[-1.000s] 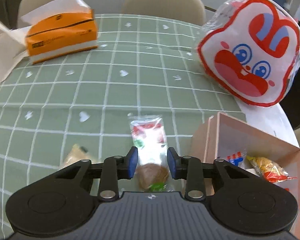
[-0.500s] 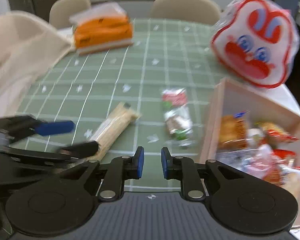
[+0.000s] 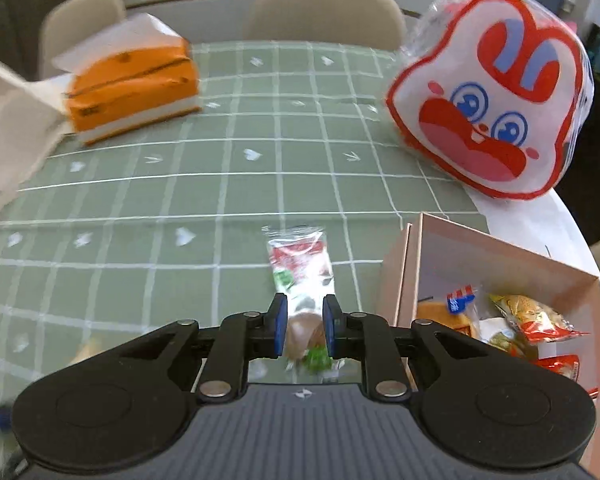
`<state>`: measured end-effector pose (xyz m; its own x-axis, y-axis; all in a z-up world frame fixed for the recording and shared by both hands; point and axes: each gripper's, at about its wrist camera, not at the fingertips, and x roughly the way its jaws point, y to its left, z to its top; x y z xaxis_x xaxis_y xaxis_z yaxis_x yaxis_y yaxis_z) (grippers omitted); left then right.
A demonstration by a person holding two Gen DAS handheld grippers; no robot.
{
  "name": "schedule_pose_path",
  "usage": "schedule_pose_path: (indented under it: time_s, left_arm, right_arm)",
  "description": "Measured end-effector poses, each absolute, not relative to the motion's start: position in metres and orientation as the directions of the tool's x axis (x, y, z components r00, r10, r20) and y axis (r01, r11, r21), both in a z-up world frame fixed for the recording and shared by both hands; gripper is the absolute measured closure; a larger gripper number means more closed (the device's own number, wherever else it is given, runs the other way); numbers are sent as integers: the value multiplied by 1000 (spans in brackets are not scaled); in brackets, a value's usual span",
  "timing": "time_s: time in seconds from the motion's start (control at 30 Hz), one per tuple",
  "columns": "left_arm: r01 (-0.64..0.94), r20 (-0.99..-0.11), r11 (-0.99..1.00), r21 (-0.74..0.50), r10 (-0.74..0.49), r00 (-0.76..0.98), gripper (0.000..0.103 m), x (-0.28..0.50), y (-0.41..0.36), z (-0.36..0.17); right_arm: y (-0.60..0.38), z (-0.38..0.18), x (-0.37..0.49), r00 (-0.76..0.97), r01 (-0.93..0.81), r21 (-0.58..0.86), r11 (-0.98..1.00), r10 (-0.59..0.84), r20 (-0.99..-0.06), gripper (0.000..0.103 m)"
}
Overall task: Organize snacks
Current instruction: 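Grasp the rice-bar packet with the left gripper while the right grasps the red-label cake packet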
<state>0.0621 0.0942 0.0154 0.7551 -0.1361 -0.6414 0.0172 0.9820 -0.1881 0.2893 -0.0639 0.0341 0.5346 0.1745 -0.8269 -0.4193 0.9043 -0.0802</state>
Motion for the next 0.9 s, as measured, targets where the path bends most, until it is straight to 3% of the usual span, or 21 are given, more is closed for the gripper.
schedule_pose_path:
  time_s: [0.13,0.47,0.7,0.9]
  left_arm:
    - [11,-627,974,-228,-156,763,69,45,108,14]
    - [13,-596,966,-257,-169,785,69,32,117,10]
    - [23,-593,965,-262,-180,785,69,30,114,9]
    - [33,-593,964,-264,-189,783,69,28,109,9]
  right_arm:
    - [-50,24,296,566,-398,-155,904,109,-817,87]
    - [-53,23,274,547,-401,-145,905,110,-830,86]
    - [-72,25,224,502,-453,-55,890,203,-840,85]
    - [-98,26,177,422,-494,104,863,343,-839,84]
